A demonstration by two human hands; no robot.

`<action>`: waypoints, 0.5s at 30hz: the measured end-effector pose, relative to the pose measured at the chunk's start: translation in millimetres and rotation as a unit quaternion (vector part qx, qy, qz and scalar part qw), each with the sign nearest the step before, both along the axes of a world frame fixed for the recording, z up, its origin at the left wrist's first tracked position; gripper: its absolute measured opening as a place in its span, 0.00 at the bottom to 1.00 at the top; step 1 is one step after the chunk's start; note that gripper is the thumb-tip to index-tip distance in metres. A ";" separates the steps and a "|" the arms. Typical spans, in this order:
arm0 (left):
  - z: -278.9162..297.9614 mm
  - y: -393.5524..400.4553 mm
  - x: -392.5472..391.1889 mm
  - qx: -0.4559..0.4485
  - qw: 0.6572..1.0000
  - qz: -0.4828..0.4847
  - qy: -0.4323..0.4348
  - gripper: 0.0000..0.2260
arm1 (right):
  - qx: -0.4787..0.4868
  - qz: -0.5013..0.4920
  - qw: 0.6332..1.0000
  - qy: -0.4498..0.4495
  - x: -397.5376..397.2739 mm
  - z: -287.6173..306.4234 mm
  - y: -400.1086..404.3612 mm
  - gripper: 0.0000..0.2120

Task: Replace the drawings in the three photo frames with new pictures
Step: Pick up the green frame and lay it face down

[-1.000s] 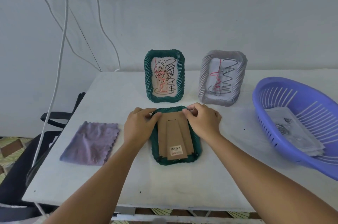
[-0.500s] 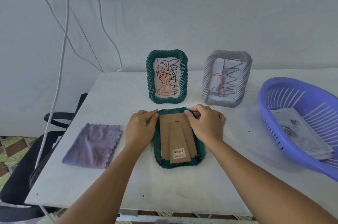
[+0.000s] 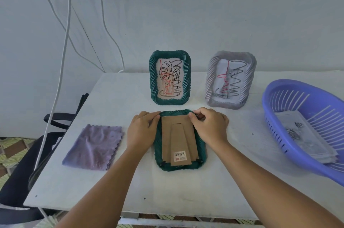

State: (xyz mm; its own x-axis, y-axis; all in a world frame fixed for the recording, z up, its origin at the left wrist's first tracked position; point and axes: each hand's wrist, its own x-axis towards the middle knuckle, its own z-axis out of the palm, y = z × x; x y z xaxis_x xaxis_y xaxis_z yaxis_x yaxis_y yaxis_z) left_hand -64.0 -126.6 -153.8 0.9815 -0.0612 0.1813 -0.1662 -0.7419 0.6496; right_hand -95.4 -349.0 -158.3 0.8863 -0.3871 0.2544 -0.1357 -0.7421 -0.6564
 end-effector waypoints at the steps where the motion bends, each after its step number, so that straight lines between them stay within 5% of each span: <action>1: -0.3 -0.1 0.2 -0.001 1.000 0.000 0.000 0.14 | 0.005 0.007 1.000 -0.005 0.2 -0.9 -0.8 0.08; 10: 3.5 -1.0 -1.2 -0.004 1.000 -0.003 0.011 0.15 | 0.006 0.040 0.998 -0.039 -3.0 -0.2 -6.7 0.06; 15: 25.4 9.3 -22.8 -0.046 0.997 0.024 0.048 0.20 | 0.073 0.084 0.994 -0.006 -22.3 15.0 -18.7 0.16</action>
